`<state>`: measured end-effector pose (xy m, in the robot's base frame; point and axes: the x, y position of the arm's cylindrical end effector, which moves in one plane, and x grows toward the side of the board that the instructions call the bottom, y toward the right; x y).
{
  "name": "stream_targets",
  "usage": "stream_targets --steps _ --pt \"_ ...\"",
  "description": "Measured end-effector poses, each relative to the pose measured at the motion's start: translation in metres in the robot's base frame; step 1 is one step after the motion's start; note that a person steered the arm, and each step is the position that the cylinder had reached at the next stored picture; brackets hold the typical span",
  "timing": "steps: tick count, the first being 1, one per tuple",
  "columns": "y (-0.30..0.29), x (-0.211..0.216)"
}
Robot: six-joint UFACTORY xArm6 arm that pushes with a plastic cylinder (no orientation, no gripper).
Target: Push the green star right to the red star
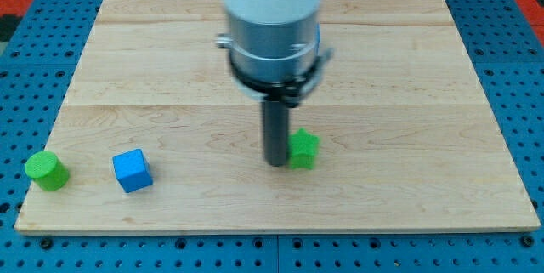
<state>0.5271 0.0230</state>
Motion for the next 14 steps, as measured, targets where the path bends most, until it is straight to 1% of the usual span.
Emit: stream_targets --steps 1,2,3,4,6,8,10,11,12,13,14 --pt "0.034 -0.009" --pt "0.047 -0.013" --pt "0.053 -0.009" --pt "0.072 0.002" --pt "0.12 -0.05" --pt "0.153 -0.045" --pt "0.16 -0.142" --pt "0.138 -0.162" --pt "0.134 -0.13" --pt "0.094 -0.128" --pt "0.093 -0.152"
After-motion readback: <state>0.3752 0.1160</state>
